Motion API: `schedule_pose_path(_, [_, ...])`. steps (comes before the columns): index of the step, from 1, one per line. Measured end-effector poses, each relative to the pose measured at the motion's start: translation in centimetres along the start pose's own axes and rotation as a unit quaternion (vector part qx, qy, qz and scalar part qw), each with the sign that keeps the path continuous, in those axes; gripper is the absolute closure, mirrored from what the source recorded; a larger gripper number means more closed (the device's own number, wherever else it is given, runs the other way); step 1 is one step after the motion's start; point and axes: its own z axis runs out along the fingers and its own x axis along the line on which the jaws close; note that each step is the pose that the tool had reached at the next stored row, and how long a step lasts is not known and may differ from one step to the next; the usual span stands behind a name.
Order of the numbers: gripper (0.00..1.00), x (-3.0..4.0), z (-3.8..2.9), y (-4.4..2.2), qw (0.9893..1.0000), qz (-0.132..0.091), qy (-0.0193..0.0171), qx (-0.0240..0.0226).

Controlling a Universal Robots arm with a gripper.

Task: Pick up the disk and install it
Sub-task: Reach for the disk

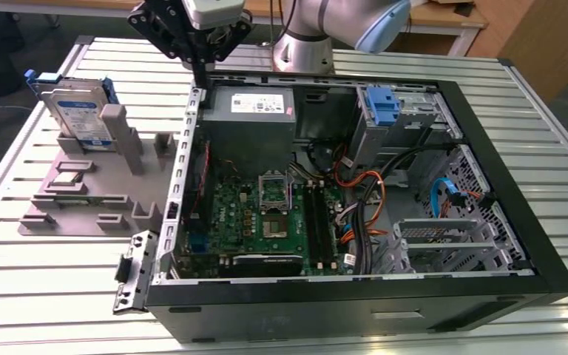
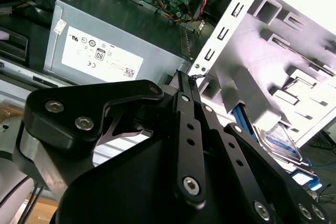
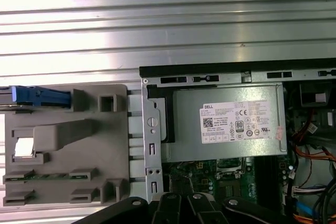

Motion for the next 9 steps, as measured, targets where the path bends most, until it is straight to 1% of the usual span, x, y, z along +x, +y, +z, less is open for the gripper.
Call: schedule_pose_path(9, [0.89,1.07,-0.03,-0.08,1.0000,0.000,0.0000,0.0000])
